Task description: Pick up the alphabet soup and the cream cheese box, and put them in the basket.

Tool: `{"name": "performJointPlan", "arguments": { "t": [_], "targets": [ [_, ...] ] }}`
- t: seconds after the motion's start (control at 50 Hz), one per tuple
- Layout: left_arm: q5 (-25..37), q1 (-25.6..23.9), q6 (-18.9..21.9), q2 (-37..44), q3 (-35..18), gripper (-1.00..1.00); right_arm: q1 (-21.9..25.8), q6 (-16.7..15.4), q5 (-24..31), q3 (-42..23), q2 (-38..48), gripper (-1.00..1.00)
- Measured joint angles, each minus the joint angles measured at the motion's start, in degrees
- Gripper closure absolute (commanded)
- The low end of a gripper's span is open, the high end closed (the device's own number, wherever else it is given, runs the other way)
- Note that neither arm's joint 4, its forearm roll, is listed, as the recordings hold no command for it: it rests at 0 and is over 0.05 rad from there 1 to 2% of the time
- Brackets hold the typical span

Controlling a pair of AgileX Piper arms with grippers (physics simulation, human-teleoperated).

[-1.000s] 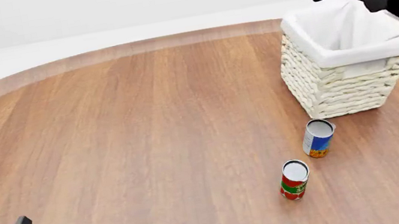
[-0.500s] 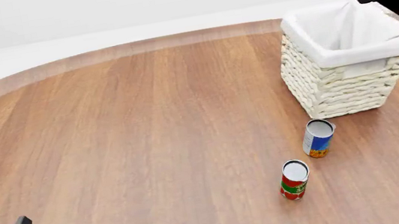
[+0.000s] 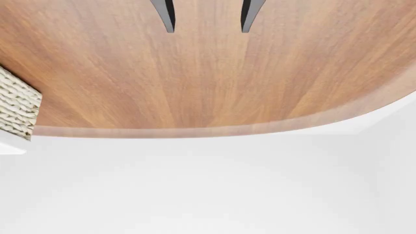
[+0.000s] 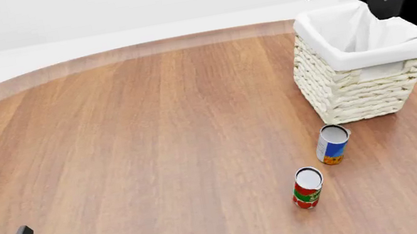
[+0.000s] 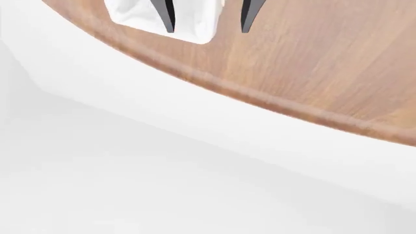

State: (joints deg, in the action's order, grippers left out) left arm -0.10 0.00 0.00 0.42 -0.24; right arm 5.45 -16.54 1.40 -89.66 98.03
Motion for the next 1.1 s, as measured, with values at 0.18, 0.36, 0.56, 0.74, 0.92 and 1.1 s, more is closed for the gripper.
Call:
{"name": "performJointPlan", "arguments": {
  "t": [0.18, 0.36, 0.56, 0.74, 0.92, 1.1],
  "targets": [
    [0.0, 0.0, 0.0, 0.0, 0.0, -1.00, 2.3, -1.4, -8.1, 23.6, -15.3, -1.00],
    [0.0, 0.0, 0.0, 0.0, 0.0, -1.00, 5.0, -2.5, -12.4, 34.1, -20.6, -1.00],
    [0.0, 0.0, 0.0, 0.0, 0.0, -1.00, 7.9, -3.1, -15.1, 39.8, -22.7, -1.00],
    [0.0, 0.0, 0.0, 0.0, 0.0, -1.00, 10.1, -3.1, -16.9, 42.8, -22.7, -1.00],
    [0.0, 0.0, 0.0, 0.0, 0.0, -1.00, 11.6, -2.4, -18.8, 45.3, -22.0, -1.00],
    [0.0, 0.0, 0.0, 0.0, 0.0, -1.00, 12.3, -1.4, -20.6, 48.0, -21.8, -1.00]
  ]
}}
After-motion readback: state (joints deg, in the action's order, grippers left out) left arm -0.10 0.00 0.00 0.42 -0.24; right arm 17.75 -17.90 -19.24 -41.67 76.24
